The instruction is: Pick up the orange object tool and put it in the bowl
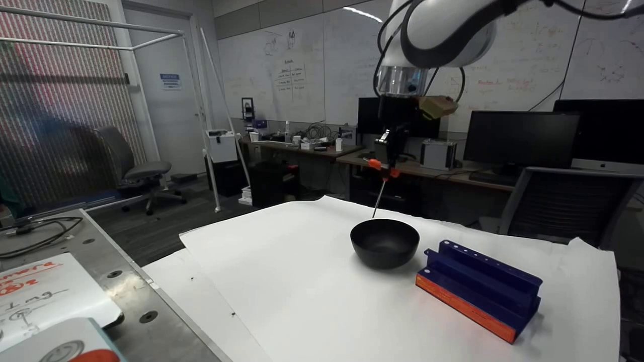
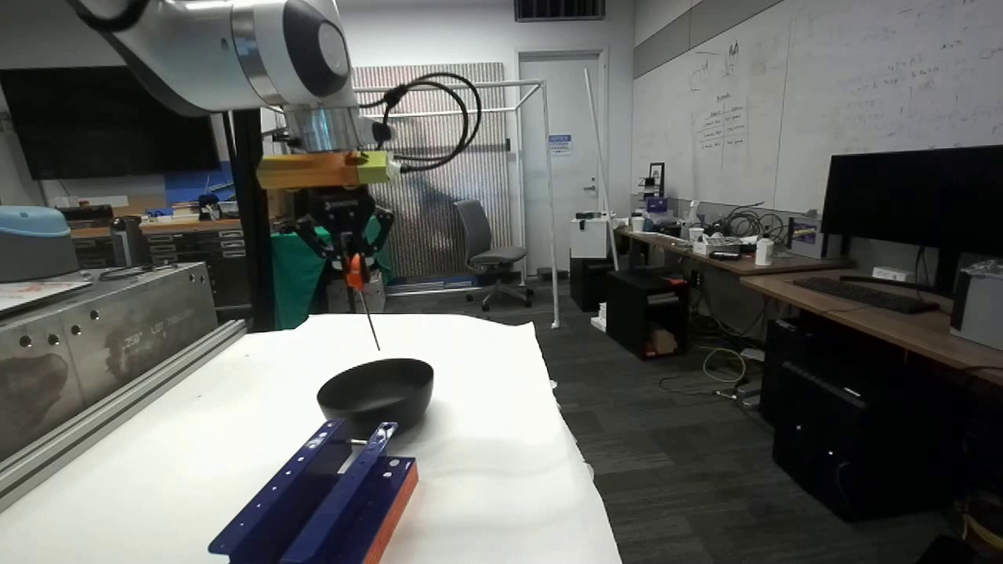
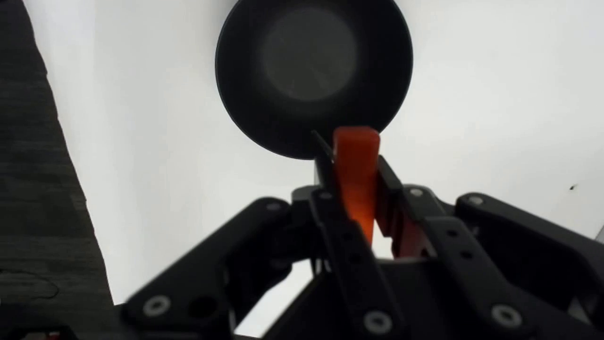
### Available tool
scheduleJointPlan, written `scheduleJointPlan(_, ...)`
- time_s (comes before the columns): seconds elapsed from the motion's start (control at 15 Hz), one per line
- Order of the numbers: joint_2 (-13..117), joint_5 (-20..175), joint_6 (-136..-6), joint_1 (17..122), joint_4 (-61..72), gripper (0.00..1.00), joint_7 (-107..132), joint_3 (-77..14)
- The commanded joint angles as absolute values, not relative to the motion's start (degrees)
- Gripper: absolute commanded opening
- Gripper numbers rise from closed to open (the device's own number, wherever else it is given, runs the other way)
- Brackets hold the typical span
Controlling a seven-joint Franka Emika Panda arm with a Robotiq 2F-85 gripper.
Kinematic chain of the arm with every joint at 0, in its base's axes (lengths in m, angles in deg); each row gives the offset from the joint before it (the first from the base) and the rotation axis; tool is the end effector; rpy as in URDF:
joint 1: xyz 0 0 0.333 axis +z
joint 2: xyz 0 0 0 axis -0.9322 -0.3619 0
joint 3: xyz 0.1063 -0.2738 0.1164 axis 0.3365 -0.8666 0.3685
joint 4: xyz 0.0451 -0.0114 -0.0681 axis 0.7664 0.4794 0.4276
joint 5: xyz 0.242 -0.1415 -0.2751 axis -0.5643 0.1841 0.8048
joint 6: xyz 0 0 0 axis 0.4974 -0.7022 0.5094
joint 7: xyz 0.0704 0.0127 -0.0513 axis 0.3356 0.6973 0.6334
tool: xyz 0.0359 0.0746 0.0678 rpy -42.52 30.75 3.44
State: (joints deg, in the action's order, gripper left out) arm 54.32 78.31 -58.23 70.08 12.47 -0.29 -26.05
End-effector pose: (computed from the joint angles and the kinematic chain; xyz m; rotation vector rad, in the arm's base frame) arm 0.6435 0.0257 0.4485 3.0622 0.3210 0.2138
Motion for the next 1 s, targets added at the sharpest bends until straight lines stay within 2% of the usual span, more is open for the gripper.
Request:
scheduleJointPlan(0.0,51.2,77.5,-62.6,69.1,14.1,0.11,0.7,-26.5)
scheduleJointPlan(0.6,47.6,70.0,-72.8,66.8,19.2,0.12,-0.3,-25.4)
scheduleJointPlan(0.67,47.5,69.4,-72.8,66.6,19.1,0.17,-0.5,-25.4)
scheduleJointPlan(0.73,47.5,69.0,-72.5,66.6,19.1,0.46,-0.5,-25.4)
scheduleJointPlan(0.8,47.4,68.7,-72.5,66.5,19.1,0.47,-0.4,-25.4)
scheduleJointPlan(0.93,47.4,68.0,-71.9,66.2,19.2,0.61,-0.5,-25.4)
